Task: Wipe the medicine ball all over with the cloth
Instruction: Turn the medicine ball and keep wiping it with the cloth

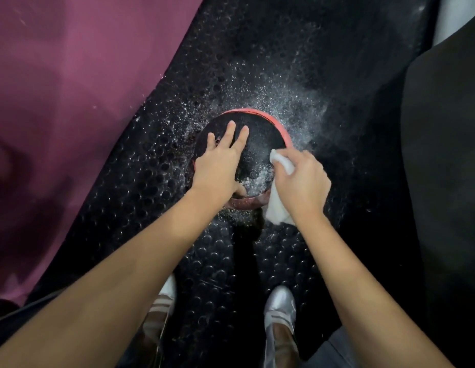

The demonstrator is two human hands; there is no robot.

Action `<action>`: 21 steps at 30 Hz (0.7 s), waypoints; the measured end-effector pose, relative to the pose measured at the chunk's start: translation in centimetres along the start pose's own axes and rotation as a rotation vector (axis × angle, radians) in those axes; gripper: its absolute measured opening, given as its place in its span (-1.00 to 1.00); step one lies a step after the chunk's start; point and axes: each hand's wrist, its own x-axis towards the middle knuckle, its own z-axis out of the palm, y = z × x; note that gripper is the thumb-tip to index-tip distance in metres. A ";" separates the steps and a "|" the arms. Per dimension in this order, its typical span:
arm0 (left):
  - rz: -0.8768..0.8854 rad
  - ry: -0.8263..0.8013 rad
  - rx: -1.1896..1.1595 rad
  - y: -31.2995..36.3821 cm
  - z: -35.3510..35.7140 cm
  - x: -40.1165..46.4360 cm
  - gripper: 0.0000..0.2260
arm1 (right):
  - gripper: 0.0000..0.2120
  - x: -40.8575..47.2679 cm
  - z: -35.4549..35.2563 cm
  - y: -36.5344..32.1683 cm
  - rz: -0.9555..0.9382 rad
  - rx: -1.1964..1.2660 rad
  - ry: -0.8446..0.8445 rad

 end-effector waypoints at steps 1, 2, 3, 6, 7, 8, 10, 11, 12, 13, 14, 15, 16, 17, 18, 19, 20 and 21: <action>0.004 -0.001 0.007 0.1 0.0 -0.1 0.09 | -0.82 0.0 -0.2 0.4 0.021 -0.012 0.005; 0.007 0.002 0.021 0.2 0.1 -0.2 0.09 | -0.82 0.4 -0.4 0.5 0.042 -0.026 0.018; 0.010 0.010 0.041 0.4 0.1 -0.2 0.08 | -0.82 1.0 -0.3 0.3 0.051 -0.037 0.037; 0.011 0.018 0.071 0.9 0.1 0.0 0.06 | -0.82 1.2 0.3 -1.3 -0.035 -0.055 0.077; 0.007 0.020 0.072 1.0 0.1 0.1 0.06 | -0.83 0.6 0.6 -1.4 -0.092 -0.056 0.088; 0.004 0.023 0.071 1.0 0.2 0.2 0.06 | -0.84 -0.2 0.7 -1.3 -0.139 -0.061 0.092; 0.013 0.032 0.074 1.1 0.4 0.1 0.05 | -0.84 -1.2 0.4 -0.3 -0.155 -0.073 0.084; 0.019 0.039 0.083 1.2 0.5 0.1 0.04 | -0.84 -0.9 0.1 0.1 -0.120 -0.076 0.078; 0.025 0.045 0.093 1.3 0.6 0.0 0.03 | -0.83 -0.2 0.0 0.3 -0.078 -0.077 0.076; 0.029 0.047 0.097 1.5 0.6 0.0 0.02 | -0.82 0.7 -0.1 0.2 -0.043 -0.084 0.081; 0.029 0.046 0.092 1.6 0.5 0.1 0.03 | -0.81 1.4 -0.1 -0.1 -0.032 -0.096 0.085; 0.024 0.044 0.078 1.6 0.4 0.2 0.03 | -0.80 1.7 0.0 -0.6 -0.048 -0.108 0.085; 0.016 0.044 0.061 1.5 0.3 0.3 0.04 | -0.80 1.5 0.2 -1.0 -0.078 -0.110 0.083; 0.010 0.045 0.046 1.3 0.2 0.5 0.05 | -0.80 0.9 0.4 -1.1 -0.122 -0.103 0.083; 0.005 0.047 0.038 1.1 0.1 0.6 0.05 | -0.81 0.1 0.7 -1.0 -0.163 -0.096 0.081; 0.005 0.048 0.038 1.0 0.1 0.6 0.05 | -0.82 -0.5 0.6 -0.6 -0.184 -0.086 0.085; 0.010 0.048 0.045 1.1 0.2 0.6 0.04 | -0.82 -0.8 0.4 -0.2 -0.171 -0.076 0.088; 0.015 0.049 0.057 1.3 0.3 0.6 0.03 | -0.83 -0.6 0.1 0.0 -0.136 -0.072 0.088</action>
